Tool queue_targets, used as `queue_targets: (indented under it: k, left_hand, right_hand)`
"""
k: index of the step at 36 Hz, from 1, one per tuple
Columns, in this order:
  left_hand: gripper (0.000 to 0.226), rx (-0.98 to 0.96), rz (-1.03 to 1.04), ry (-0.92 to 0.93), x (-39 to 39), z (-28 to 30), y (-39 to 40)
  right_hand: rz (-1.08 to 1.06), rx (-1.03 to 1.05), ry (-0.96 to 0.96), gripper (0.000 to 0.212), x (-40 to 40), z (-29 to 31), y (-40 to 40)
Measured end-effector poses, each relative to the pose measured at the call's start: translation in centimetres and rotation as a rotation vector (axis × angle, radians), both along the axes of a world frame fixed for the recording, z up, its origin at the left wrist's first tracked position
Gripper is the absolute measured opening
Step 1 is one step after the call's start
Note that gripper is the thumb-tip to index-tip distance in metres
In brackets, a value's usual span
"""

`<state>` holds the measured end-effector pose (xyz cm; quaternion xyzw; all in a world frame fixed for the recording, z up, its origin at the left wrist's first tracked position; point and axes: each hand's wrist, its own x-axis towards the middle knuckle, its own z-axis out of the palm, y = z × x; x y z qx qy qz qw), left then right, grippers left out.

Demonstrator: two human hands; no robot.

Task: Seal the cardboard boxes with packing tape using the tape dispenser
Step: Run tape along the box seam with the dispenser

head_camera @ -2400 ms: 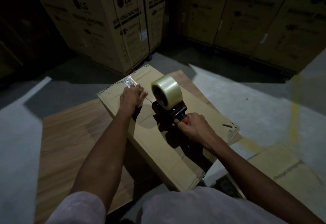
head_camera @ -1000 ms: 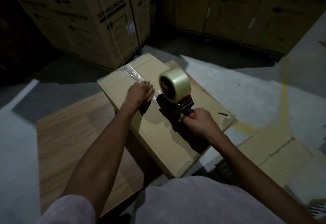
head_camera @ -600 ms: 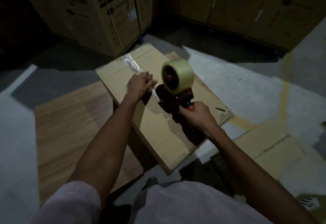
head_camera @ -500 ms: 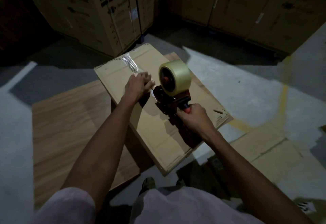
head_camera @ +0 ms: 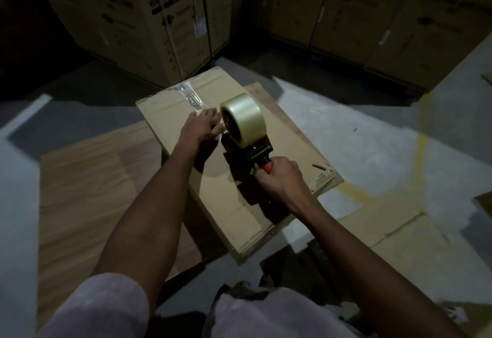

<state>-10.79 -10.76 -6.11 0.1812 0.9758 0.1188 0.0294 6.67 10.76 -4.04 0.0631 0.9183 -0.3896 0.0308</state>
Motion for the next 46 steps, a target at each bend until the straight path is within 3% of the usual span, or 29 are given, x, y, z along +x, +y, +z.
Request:
queue_targets:
  k: [20,25,34,46]
  left_hand:
    - [0.049,0.011,0.017,0.048,0.7,-0.2,0.2]
    - [0.041,0.056,0.035,0.133,1.3,-1.0,0.4]
    - [0.047,0.021,-0.034,0.088,1.1,-0.4,0.1]
    - [0.047,-0.091,-0.006,0.081,3.0,-0.6,1.9]
  right_hand:
    - [-0.019,0.079,-0.028,0.031,0.4,0.7,-0.7]
    - [-0.004,0.109,-0.061,0.028,1.0,1.5,-0.8]
    - [-0.063,0.059,-0.100,0.018,5.9,1.9,1.7]
    - [-0.157,0.011,-0.123,0.035,5.7,2.0,1.1]
